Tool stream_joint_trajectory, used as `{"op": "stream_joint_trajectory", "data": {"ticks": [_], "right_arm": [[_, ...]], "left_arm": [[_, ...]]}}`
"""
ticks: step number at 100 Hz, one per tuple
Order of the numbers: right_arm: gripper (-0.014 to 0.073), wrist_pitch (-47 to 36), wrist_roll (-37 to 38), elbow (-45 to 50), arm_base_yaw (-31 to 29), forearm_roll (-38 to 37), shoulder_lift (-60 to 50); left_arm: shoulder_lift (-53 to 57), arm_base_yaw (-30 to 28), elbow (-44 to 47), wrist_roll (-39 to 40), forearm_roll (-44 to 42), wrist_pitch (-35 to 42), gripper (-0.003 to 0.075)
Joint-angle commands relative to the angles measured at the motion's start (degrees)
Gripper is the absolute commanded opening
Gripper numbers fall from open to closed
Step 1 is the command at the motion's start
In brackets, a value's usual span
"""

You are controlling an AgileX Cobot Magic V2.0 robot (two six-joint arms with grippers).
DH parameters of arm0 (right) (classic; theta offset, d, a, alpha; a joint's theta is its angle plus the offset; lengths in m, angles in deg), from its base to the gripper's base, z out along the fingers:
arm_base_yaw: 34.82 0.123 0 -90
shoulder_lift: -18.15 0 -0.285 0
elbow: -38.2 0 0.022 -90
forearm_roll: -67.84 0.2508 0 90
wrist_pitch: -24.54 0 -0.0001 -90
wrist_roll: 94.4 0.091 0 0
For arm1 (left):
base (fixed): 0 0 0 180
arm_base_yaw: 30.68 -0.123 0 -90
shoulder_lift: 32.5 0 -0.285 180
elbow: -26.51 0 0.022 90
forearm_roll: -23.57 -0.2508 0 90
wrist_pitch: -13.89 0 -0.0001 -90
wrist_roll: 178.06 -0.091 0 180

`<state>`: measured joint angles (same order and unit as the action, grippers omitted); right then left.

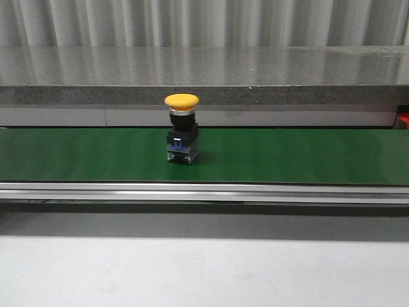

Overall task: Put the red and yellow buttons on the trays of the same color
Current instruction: 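Carry the red button into the red tray and open the right gripper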

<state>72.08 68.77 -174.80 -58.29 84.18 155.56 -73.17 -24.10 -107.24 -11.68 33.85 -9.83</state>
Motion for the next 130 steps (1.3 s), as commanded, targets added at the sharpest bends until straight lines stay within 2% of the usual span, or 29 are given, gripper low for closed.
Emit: {"op": "stream_joint_trajectory", "data": {"ticks": [1, 16, 23, 30, 41, 47, 57, 80, 100, 114, 130], "right_arm": [[0.0081, -1.5, 0.0, -1.6, -0.4, 0.5, -3.8], [0.0082, -1.5, 0.0, -1.0, -0.4, 0.5, -3.8], [0.012, -1.3, 0.0, -0.8, -0.4, 0.5, -3.8], [0.0216, -1.3, 0.0, -0.8, -0.4, 0.5, -3.8], [0.0443, -1.3, 0.0, -0.9, -0.4, 0.5, -3.8], [0.0533, -1.3, 0.0, -0.9, -0.4, 0.5, -4.0], [0.0623, -1.7, 0.0, -1.5, -0.4, 0.5, -4.2], [0.0636, 2.2, -0.5, -5.4, -0.4, 0.5, -7.0], [0.0635, 7.1, -1.5, -4.8, -0.3, 1.7, -14.6], [0.0635, 10.4, -5.8, -0.9, 0.4, 6.9, -21.6], [0.0635, 10.1, -9.0, 9.1, 2.0, 11.3, -31.2]], "left_arm": [[0.0, 0.3, -1.5, 0.5, 0.5, 4.1, -0.002], [0.0, 0.3, -1.5, 0.5, 0.5, 4.1, -0.002], [0.0, 0.3, -1.5, 0.5, 0.5, 4.1, -0.002], [0.0, 0.3, -1.5, 0.5, 0.5, 4.1, -0.002], [0.0, 0.3, -1.5, 0.5, 0.5, 4.1, -0.002], [0.0, 0.3, -1.5, 0.5, 0.5, 4.1, -0.002], [0.0, 0.3, -1.5, 0.5, 0.5, 4.1, -0.002], [0.0, 0.3, -1.5, 0.5, 0.5, 4.1, -0.002], [0.0, 0.3, -1.5, 0.5, 0.5, 4.1, -0.002], [0.0, 0.3, -1.5, 0.5, 0.5, 4.1, -0.002], [0.0, 0.3, -1.5, 0.5, 0.5, 4.1, -0.002]]}}
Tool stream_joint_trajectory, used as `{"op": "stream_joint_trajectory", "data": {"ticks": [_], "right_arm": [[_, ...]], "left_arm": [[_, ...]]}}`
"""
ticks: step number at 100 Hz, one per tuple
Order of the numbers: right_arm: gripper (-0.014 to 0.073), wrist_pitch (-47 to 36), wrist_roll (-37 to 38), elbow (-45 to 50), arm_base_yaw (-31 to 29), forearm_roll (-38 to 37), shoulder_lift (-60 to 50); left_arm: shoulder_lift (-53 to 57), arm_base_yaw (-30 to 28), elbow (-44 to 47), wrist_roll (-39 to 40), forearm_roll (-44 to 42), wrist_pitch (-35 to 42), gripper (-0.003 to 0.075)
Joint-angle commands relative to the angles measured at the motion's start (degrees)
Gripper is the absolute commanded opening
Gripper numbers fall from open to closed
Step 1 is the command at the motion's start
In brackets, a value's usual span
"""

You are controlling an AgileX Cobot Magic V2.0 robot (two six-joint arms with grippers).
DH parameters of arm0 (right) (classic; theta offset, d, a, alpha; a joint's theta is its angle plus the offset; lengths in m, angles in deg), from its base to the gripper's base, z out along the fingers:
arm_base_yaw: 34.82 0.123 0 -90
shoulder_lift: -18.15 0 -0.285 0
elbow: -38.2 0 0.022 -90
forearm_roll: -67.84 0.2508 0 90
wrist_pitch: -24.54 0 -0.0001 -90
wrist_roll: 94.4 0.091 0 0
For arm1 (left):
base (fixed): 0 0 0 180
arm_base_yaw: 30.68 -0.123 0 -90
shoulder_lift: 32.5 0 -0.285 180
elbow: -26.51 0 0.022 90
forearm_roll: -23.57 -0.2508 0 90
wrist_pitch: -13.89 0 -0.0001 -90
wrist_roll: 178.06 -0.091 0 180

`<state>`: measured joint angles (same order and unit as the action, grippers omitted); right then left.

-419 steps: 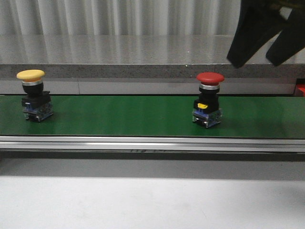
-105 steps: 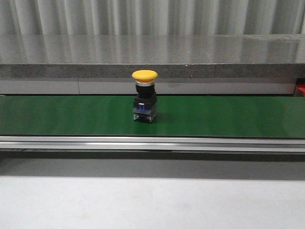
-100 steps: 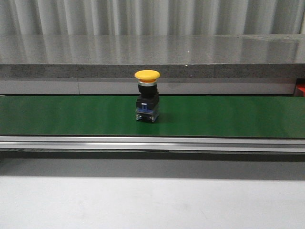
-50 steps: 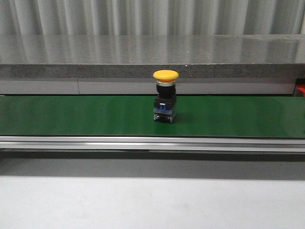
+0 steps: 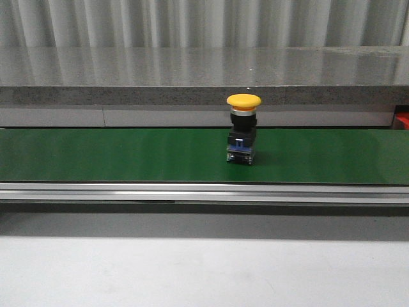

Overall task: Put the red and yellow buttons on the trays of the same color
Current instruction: 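Carry the red button into the red tray and open the right gripper, then lower the right gripper onto the yellow button on the belt and grasp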

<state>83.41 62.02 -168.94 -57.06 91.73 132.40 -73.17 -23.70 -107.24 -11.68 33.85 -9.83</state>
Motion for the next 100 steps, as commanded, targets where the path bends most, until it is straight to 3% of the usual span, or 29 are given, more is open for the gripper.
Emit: {"op": "stream_joint_trajectory", "data": {"ticks": [1, 31, 50, 71, 100], "right_arm": [[0.0635, -1.3, -2.3, 4.3, 1.0, 3.7, -8.5], [0.0635, -4.8, -4.5, 27.3, 6.7, 3.7, -25.6], [0.0635, -4.3, -8.4, 38.3, 14.6, 3.7, -30.9], [0.0635, -7.8, -12.0, 42.8, 24.3, 3.4, -29.7], [0.0635, -15.6, -12.0, 42.5, 30.3, 3.5, -22.1]], "left_arm": [[0.0, -0.1, -1.5, 0.5, 0.5, 4.1, -0.002], [0.0, -0.1, -1.5, 0.5, 0.5, 4.1, -0.002], [0.0, -0.1, -1.5, 0.5, 0.5, 4.1, -0.002], [0.0, -0.1, -1.5, 0.5, 0.5, 4.1, -0.002], [0.0, -0.1, -1.5, 0.5, 0.5, 4.1, -0.002]]}}
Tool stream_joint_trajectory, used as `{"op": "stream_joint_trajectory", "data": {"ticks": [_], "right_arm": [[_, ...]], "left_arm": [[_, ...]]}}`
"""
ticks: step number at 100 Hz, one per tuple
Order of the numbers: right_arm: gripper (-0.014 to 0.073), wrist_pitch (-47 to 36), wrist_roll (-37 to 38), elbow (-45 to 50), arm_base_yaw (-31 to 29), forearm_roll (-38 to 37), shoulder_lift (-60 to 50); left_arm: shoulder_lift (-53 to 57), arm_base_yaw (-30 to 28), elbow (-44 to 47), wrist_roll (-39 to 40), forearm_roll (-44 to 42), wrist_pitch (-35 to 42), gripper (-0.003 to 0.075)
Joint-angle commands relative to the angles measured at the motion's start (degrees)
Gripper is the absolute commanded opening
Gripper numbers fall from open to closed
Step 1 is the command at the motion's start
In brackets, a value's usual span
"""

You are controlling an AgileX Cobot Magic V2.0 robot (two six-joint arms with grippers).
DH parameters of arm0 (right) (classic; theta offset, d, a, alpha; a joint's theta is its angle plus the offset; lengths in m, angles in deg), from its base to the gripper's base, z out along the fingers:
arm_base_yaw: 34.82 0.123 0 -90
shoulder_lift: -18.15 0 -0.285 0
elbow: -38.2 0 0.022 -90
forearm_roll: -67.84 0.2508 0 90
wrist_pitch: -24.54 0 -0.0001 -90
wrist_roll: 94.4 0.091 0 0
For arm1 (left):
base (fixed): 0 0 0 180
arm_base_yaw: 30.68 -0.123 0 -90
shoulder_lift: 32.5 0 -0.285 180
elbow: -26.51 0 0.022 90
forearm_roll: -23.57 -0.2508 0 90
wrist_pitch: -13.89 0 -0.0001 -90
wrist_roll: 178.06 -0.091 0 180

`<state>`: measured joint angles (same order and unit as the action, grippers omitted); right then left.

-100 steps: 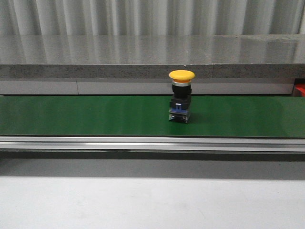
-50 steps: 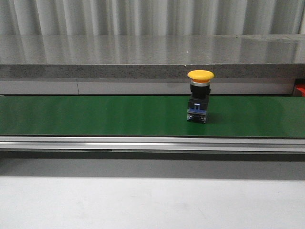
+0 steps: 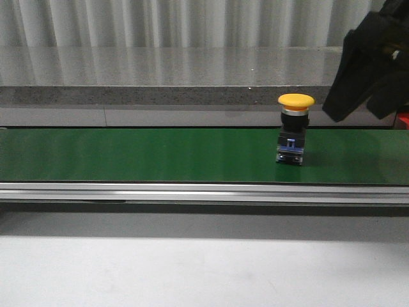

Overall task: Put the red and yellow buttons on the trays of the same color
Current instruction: 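Lower the right gripper onto the yellow button on the belt and grasp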

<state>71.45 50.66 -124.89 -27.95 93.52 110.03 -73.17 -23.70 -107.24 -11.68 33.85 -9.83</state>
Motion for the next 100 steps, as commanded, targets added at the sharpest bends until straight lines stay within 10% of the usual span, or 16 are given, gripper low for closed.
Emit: {"op": "stream_joint_trajectory", "data": {"ticks": [1, 38, 64, 100], "right_arm": [[0.0635, -3.9, -0.6, -1.6, 1.3, 1.7, 0.7], [0.0615, -16.2, -0.6, -1.7, 4.9, 1.9, 4.2], [0.012, -16.3, -0.5, -1.7, 4.9, 1.9, 4.7], [0.009, -10.5, 15.5, -1.7, -5.7, -5.7, -4.8]], "left_arm": [[0.0, -0.1, -1.5, 0.5, 0.5, 4.1, -0.002], [0.0, -0.1, -1.5, 0.5, 0.5, 4.1, -0.002], [0.0, -0.1, -1.5, 0.5, 0.5, 4.1, -0.002], [0.0, -0.1, -1.5, 0.5, 0.5, 4.1, -0.002]]}}
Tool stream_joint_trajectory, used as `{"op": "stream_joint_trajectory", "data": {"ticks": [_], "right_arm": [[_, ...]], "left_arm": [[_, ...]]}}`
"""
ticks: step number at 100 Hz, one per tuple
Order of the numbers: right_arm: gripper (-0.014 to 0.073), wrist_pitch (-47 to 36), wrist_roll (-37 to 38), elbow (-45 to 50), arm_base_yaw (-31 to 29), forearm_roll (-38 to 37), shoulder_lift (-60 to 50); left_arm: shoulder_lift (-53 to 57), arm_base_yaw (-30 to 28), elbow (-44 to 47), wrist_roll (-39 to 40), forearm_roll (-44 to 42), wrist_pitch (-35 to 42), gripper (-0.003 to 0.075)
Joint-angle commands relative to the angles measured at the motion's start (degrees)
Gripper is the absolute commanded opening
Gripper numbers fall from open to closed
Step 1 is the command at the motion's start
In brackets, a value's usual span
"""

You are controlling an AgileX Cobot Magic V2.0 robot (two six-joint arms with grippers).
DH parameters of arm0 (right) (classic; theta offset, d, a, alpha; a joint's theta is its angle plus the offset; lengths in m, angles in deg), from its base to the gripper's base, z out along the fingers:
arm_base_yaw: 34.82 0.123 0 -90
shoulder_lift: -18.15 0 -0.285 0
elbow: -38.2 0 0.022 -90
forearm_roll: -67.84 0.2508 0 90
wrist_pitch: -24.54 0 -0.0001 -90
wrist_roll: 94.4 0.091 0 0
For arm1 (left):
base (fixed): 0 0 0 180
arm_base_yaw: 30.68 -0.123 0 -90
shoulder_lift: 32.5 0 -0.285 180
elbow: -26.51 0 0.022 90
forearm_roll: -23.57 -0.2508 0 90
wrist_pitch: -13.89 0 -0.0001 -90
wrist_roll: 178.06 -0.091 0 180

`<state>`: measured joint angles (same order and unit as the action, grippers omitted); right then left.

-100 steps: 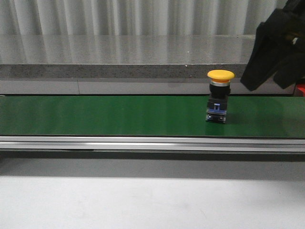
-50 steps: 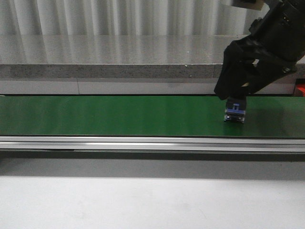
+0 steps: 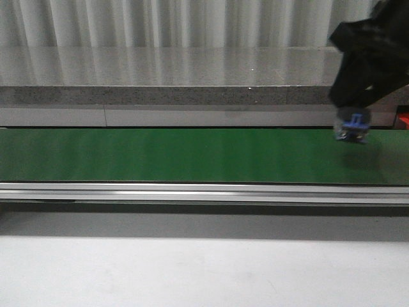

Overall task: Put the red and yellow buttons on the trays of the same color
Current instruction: 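Lower the right gripper onto the yellow button on the belt and grasp, then carry the yellow button into the yellow tray and open the right gripper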

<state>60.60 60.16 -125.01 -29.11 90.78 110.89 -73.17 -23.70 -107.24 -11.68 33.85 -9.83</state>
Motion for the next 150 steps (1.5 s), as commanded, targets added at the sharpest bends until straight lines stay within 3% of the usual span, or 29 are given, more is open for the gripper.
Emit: {"op": "stream_joint_trajectory", "data": {"ticks": [1, 24, 46, 63, 93, 112, 150], "right_arm": [[0.009, 0.9, 6.5, -1.5, -5.0, -3.3, -5.9], [0.009, 8.0, 16.4, -1.5, -22.7, -13.4, -14.5], [0.009, 11.4, 22.7, -1.1, -35.4, -13.8, -16.4], [0.009, 11.2, 22.8, 2.6, -38.6, -14.9, -16.4], [0.009, -1.2, 27.6, 16.0, -45.6, -15.2, -16.4], [0.009, -8.7, 29.7, 18.8, -46.8, -15.2, -15.9], [0.009, -13.9, 31.5, 20.3, -46.8, -15.2, -5.1]], "left_arm": [[0.0, -0.1, -1.5, 0.5, 0.5, 4.1, -0.002], [0.0, -0.1, -1.5, 0.5, 0.5, 4.1, -0.002], [0.0, -0.1, -1.5, 0.5, 0.5, 4.1, -0.002], [0.0, -0.1, -1.5, 0.5, 0.5, 4.1, -0.002], [0.0, -0.1, -1.5, 0.5, 0.5, 4.1, -0.002], [0.0, -0.1, -1.5, 0.5, 0.5, 4.1, -0.002], [0.0, -0.1, -1.5, 0.5, 0.5, 4.1, -0.002]]}}
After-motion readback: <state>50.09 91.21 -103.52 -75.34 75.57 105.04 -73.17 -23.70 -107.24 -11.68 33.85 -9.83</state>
